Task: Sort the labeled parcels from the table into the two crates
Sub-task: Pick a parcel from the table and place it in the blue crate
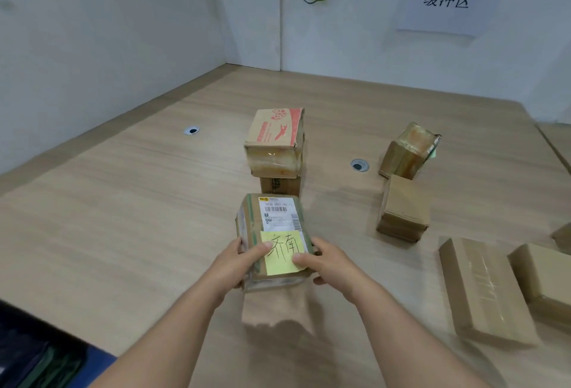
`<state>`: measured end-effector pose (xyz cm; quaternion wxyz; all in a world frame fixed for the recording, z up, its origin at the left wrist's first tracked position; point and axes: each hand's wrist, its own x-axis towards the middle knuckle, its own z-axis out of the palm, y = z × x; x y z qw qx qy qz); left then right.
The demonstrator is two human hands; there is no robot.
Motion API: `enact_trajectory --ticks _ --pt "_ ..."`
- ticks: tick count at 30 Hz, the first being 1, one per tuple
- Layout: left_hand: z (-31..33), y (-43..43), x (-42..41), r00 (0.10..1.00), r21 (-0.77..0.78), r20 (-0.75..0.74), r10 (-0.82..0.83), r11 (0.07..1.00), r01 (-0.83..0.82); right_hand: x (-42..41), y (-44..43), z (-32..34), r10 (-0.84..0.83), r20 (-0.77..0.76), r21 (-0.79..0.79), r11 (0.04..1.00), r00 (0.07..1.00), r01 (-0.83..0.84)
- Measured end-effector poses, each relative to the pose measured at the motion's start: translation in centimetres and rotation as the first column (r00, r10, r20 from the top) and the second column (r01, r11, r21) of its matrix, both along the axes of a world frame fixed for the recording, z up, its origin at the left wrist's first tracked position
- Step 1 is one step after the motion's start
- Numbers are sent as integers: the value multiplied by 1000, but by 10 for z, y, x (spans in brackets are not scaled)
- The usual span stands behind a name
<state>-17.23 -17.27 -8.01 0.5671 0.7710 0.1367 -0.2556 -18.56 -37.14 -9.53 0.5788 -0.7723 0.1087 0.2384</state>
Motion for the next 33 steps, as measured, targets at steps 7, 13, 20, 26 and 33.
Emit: enact_trajectory --ticks 7,13,20,26,33 --pt "10 16 -16 986 -201 130 99 977 -72 -2 -9 17 89 51 275 956 995 -100" --pt "29 23 -36 960 -190 259 106 980 -57 -8 0 33 103 196 350 921 975 -168" --pt "46 34 -72 910 -138 340 239 969 -203 -10 27 41 171 318 348 894 933 -282" --pt "56 76 -106 846 45 435 307 931 -361 -13 55 42 227 323 359 869 919 -341" --pt "59 140 -138 784 372 593 185 800 -471 -19 107 54 347 350 296 840 870 -454"
